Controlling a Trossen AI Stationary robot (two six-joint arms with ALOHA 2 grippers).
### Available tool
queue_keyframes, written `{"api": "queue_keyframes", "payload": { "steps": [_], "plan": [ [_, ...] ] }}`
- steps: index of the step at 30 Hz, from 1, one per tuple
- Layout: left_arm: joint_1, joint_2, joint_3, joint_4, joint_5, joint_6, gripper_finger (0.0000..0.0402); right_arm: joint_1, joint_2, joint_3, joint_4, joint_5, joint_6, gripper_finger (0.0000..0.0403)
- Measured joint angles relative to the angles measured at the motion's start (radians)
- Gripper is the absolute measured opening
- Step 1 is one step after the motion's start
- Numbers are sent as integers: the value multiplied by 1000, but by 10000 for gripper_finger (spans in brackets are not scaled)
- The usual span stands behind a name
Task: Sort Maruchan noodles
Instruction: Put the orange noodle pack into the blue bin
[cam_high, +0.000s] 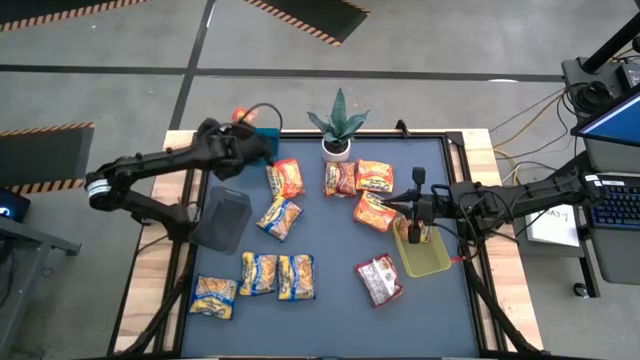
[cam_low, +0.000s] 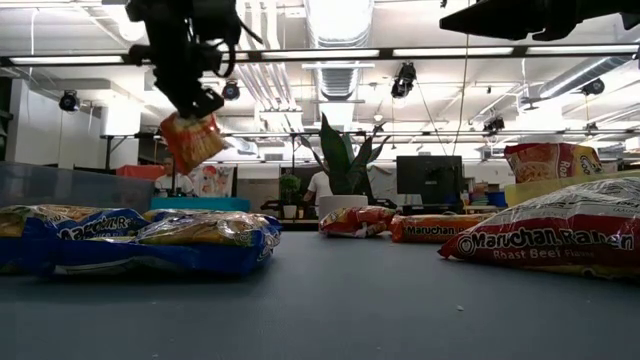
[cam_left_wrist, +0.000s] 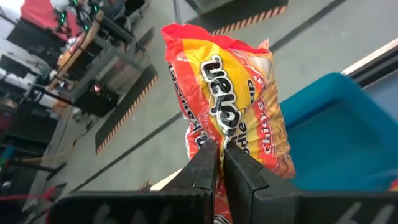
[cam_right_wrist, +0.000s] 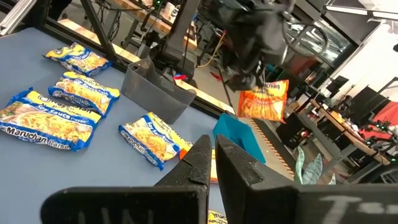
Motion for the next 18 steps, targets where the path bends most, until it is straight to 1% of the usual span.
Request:
{"api": "queue_keyframes", "payload": {
  "steps": [3,9,13,18],
  "plan": [
    [55,0,0,46,38,75,0,0,0,0,0,0,-3,12],
    [147,0,32,93,211,321,0,0,0,0,0,0,-8,12],
    [186,0,49,92,288,373,0,0,0,0,0,0,-8,12],
    [193,0,54,99,324,455,0,0,0,0,0,0,-9,12]
  ]
}}
